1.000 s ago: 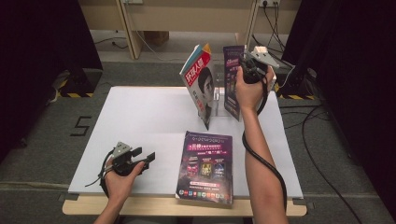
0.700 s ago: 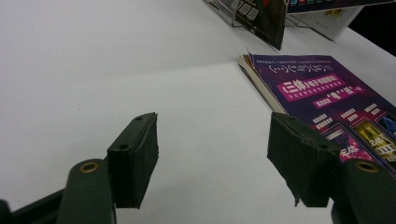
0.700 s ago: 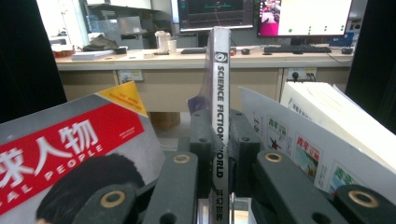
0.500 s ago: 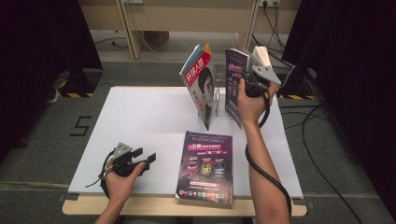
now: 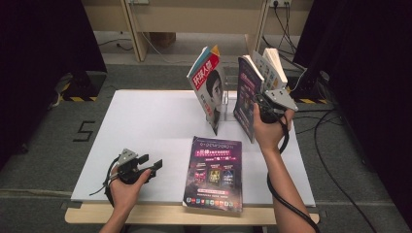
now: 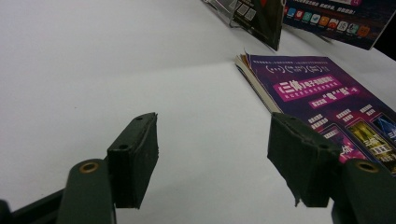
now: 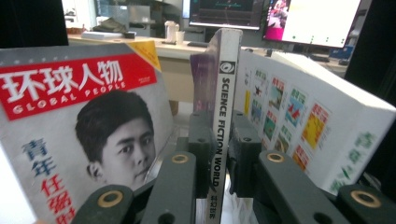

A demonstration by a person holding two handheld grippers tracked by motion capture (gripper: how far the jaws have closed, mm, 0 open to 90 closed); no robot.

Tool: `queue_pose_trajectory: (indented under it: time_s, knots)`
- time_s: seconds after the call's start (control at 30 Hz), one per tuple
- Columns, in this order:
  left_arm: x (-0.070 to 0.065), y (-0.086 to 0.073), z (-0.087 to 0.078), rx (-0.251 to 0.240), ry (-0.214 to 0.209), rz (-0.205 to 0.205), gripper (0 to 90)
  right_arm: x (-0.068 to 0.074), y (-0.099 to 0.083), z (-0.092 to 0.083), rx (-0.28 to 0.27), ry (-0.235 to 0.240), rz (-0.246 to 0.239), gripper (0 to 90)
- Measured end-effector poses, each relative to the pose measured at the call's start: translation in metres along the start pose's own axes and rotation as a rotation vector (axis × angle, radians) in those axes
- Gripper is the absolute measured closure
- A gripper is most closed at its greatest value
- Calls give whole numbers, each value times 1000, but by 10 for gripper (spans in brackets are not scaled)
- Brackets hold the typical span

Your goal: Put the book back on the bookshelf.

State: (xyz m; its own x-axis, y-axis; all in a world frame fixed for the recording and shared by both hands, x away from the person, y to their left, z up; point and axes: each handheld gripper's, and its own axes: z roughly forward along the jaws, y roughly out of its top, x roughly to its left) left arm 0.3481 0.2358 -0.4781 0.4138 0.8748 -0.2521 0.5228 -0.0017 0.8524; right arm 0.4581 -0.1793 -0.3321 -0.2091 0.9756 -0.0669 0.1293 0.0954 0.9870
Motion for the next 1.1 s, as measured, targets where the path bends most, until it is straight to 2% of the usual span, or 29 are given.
queue_pose_trajectory:
  time_s: [0.23, 0.37, 0.47, 0.67, 0.97, 1.1]
  knots:
    - [-2, -1, 3, 4, -5, 0, 328, -7, -9, -15, 26, 9, 15, 810]
    - [-4, -1, 3, 6, -9, 0, 328, -11, -12, -19, 37, 20, 41, 809]
    - [-4, -1, 4, 11, -8, 4, 328, -12, -12, -21, 49, 24, 42, 800]
    - [-4, -2, 4, 9, -9, 2, 328, -15, -7, -20, 65, 34, 60, 778]
    - [-3, -1, 4, 6, -11, -2, 328, -21, 8, -11, 52, 33, 104, 755]
    - [-3, -1, 4, 4, -15, -6, 327, -20, 10, -6, 82, 54, 122, 766]
